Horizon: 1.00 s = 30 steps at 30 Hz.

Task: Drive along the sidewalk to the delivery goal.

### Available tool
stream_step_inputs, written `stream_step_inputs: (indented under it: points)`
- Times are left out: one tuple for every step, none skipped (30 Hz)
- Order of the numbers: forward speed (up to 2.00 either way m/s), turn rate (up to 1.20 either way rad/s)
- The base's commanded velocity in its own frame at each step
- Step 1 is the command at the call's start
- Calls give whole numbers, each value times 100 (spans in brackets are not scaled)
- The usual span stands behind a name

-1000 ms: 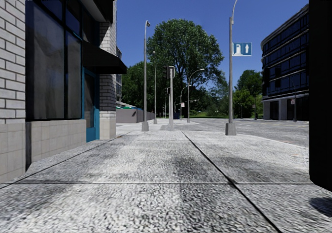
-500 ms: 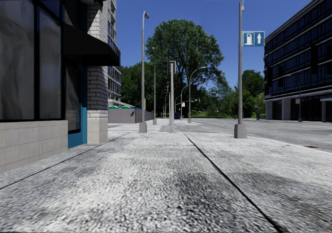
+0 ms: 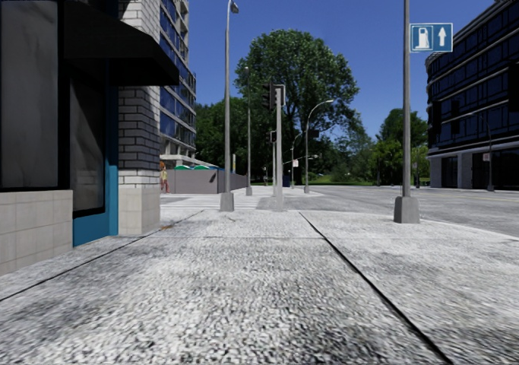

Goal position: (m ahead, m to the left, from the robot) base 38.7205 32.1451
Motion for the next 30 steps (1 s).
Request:
stream_step_inputs:
  points:
    - [200, 35]
    - [200, 32]
    - [200, 30]
    - [200, 26]
    - [200, 16]
    - [200, 16]
    - [200, 15]
    - [200, 21]
    - [200, 23]
    - [200, 24]
    - [200, 24]
    - [200, 19]
    - [200, 0]
    - [200, 0]
    - [200, 0]
    - [200, 0]
    - [200, 0]
    - [200, 0]
    - [200, 0]
    - [200, 0]
    - [200, 0]
    - [200, 0]
    - [200, 0]
    - [200, 0]
    - [200, 0]
    - [200, 0]
    - [200, 0]
    - [200, 0]
    - [200, 0]
    - [200, 0]
